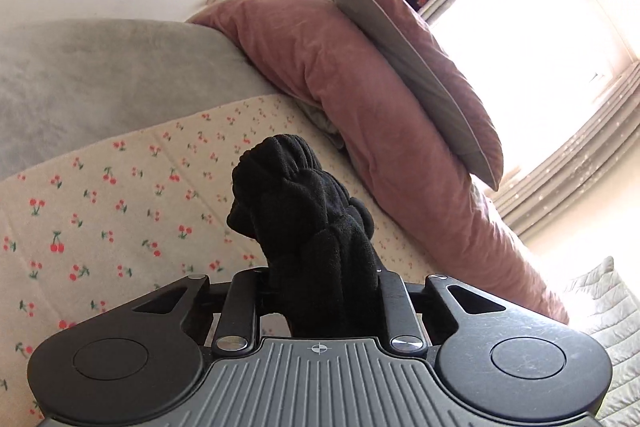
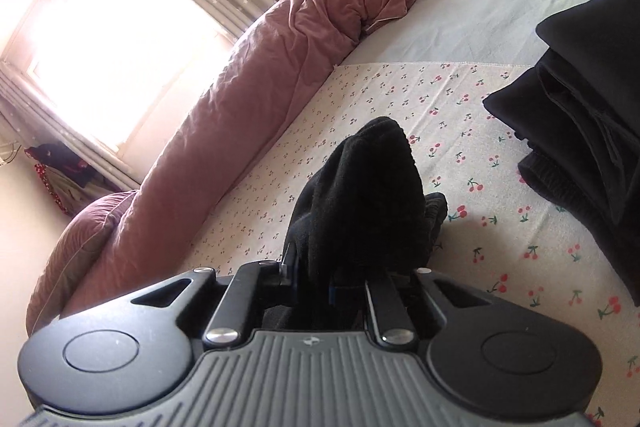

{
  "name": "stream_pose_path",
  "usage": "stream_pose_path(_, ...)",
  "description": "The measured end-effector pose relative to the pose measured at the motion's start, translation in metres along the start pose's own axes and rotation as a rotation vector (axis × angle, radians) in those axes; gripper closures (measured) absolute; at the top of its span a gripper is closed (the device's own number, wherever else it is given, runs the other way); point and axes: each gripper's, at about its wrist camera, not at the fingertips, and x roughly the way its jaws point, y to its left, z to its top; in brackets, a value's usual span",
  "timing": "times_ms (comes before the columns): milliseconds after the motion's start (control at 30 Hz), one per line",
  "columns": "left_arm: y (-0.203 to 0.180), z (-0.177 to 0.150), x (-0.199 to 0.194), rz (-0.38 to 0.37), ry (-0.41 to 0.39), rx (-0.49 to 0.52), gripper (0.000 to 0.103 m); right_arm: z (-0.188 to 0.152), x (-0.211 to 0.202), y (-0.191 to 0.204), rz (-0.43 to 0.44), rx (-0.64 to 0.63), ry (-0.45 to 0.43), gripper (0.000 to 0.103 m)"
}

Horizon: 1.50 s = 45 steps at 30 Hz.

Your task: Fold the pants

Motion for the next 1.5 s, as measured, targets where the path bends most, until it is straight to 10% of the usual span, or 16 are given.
stream_pose_path(133,-0.03,0.027,0.01,-0.016,0.005,-0.024,0.087,0.035,0.032,0.046,-0.067,-0.118,0.02,0.097)
stream_pose_path(400,-0.004,0.017,-0.043,-0.084,-0.263,-0.175,0.086,0.061,-0.047,0.068,0.155,-0.188,-0.258,0.097)
stream_pose_path(500,0.019,-0.015,-0.007,0.058,-0.195,-0.147,0.085,0.045,-0.018,0.042,0.091,-0.179,-0.201,0.097)
stream_pose_path(633,0.081,-0.063,0.058,0.207,0.085,-0.181,0.083,0.003,0.058,-0.016,-0.158,-0.188,-0.017,0.097)
stream_pose_path(800,0.089,-0.041,0.04,0.112,0.101,-0.21,0.073,-0.004,0.068,-0.047,-0.169,-0.089,0.052,0.094)
stream_pose_path(967,0.09,-0.027,-0.001,0.178,0.057,-0.267,0.026,-0.005,0.068,-0.048,-0.19,-0.156,0.066,0.089)
stream_pose_path(1067,0.097,-0.013,-0.033,0.249,-0.055,-0.327,0.026,0.002,0.062,-0.06,-0.144,-0.12,0.092,0.081)
stream_pose_path(1167,0.064,-0.002,-0.039,0.22,-0.14,-0.164,0.026,0.007,0.055,-0.062,-0.114,-0.093,0.111,0.063)
stream_pose_path(1333,-0.047,-0.022,0.039,-0.053,0.125,0.233,0.017,0.011,0.059,-0.043,-0.161,-0.216,0.117,0.059)
stream_pose_path(1500,-0.134,-0.085,0.134,-0.065,0.286,0.578,0.017,0.013,0.057,-0.037,-0.189,-0.332,0.131,0.054)
